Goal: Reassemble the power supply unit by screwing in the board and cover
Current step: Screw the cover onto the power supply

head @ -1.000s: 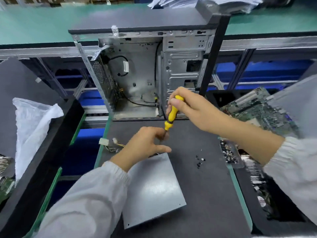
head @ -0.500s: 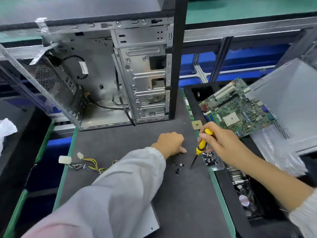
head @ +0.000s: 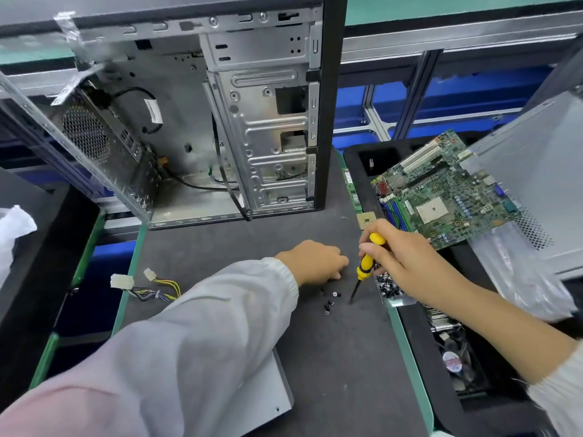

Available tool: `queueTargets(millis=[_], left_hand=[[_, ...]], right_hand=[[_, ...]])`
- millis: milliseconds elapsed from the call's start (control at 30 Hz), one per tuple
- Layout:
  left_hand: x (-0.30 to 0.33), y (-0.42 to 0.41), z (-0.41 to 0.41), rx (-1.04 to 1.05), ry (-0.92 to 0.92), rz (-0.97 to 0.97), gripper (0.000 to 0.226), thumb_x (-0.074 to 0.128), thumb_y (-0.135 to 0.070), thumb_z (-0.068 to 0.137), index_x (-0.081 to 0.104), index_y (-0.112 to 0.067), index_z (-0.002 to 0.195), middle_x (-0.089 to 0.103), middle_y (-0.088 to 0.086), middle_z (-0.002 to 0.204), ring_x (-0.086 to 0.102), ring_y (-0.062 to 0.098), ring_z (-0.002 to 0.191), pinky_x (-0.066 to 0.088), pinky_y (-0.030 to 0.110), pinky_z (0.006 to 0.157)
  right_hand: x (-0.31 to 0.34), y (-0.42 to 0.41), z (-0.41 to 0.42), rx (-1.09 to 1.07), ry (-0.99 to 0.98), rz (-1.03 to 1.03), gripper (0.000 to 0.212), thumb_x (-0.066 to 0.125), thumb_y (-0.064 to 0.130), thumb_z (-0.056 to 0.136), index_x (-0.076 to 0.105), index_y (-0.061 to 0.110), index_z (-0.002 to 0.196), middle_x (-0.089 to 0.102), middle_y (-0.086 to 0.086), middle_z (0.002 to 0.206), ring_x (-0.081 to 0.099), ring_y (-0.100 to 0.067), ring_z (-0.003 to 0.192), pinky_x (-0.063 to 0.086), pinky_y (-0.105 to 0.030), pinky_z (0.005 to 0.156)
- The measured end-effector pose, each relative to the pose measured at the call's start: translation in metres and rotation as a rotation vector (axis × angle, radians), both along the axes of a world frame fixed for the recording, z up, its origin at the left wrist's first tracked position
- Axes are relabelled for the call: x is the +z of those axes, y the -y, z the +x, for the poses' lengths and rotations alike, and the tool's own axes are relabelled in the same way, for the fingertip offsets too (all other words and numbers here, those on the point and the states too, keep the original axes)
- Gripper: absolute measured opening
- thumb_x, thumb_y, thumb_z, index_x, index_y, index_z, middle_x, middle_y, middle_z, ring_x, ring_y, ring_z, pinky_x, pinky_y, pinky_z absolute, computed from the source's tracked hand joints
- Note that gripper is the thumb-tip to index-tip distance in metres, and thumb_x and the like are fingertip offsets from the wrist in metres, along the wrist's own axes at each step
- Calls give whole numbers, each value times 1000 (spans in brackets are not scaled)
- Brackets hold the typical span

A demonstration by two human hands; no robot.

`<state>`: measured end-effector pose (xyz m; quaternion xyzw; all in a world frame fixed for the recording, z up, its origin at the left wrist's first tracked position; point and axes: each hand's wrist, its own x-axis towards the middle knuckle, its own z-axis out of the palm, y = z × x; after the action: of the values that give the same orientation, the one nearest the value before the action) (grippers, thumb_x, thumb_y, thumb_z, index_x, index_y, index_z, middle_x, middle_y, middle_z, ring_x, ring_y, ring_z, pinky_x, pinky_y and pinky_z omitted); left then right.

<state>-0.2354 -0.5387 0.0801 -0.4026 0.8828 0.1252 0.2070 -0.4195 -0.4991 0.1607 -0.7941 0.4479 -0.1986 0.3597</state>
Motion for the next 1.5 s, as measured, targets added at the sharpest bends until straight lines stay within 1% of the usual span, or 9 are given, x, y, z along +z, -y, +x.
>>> queueTargets(millis=[167, 300, 533, 633, 867, 1000, 1133, 1233, 1500], left_hand=[[10, -4, -2, -182, 55, -26, 23, 43, -21, 104, 47, -10, 123, 53, 9, 112, 60, 30, 90, 35, 35, 63], [26, -4, 9, -127, -21, 30, 14, 49, -14, 99, 53, -10, 112, 58, 5, 110, 57, 25, 89, 37, 32, 68], [95, -37, 95, 567, -885, 84, 9, 70, -2, 86, 64, -6, 80, 73, 7, 84, 69, 15, 79, 56, 27, 78], [100, -86, 124, 760, -1052, 127, 11, 71, 3, 84, 62, -1, 79, 74, 11, 79, 71, 17, 76, 57, 25, 77], [86, -148, 135, 975, -1074, 9, 14, 74, 6, 80, 68, -6, 79, 73, 8, 75, 73, 22, 73, 59, 35, 78], [78, -155, 135, 968, -1066, -63, 9, 75, -1, 81, 72, -10, 80, 74, 1, 73, 72, 15, 70, 58, 27, 75], [71, -155, 138, 997, -1091, -46, 11, 72, -1, 85, 72, -11, 80, 71, -3, 69, 68, 8, 67, 55, 19, 72], [65, -150, 134, 837, -986, -169, 13, 71, -2, 86, 72, -12, 78, 66, -7, 76, 62, 4, 73, 47, 16, 74], [48, -154, 125, 629, -862, -379, 7, 67, -10, 90, 73, -9, 87, 62, -6, 88, 61, 12, 81, 52, 34, 75]], right_hand=[[0, -1, 0, -10, -9, 4, 14, 45, 32, 96, 51, 19, 95, 66, 3, 80, 65, -4, 70, 56, -22, 64], [2, -2, 0, -14, -1, 17, 14, 44, 29, 96, 51, 17, 95, 66, -1, 82, 64, -5, 72, 56, -21, 65], [10, -9, 11, 21, 86, 21, 10, 46, 25, 97, 51, 20, 90, 67, 2, 79, 66, 0, 70, 51, -11, 60], [13, -13, 21, 55, 102, 23, 18, 43, 37, 92, 52, 21, 92, 67, 4, 82, 66, -3, 73, 53, -14, 62], [17, -18, 52, 180, 105, -14, 21, 41, 45, 91, 50, 26, 93, 68, 6, 81, 66, -9, 72, 55, -32, 67], [18, -21, 63, 216, 102, -18, 22, 39, 52, 90, 49, 32, 93, 66, 0, 82, 65, -25, 72, 53, -49, 67], [18, -22, 68, 227, 108, -23, 23, 40, 51, 90, 50, 30, 93, 66, 3, 83, 65, -23, 73, 54, -47, 66], [18, -23, 69, 219, 111, -9, 24, 40, 52, 89, 50, 30, 93, 67, 4, 82, 66, -21, 72, 55, -47, 66], [18, -23, 63, 209, 85, -14, 22, 42, 46, 91, 51, 26, 93, 67, 8, 81, 65, -14, 68, 54, -43, 64]])
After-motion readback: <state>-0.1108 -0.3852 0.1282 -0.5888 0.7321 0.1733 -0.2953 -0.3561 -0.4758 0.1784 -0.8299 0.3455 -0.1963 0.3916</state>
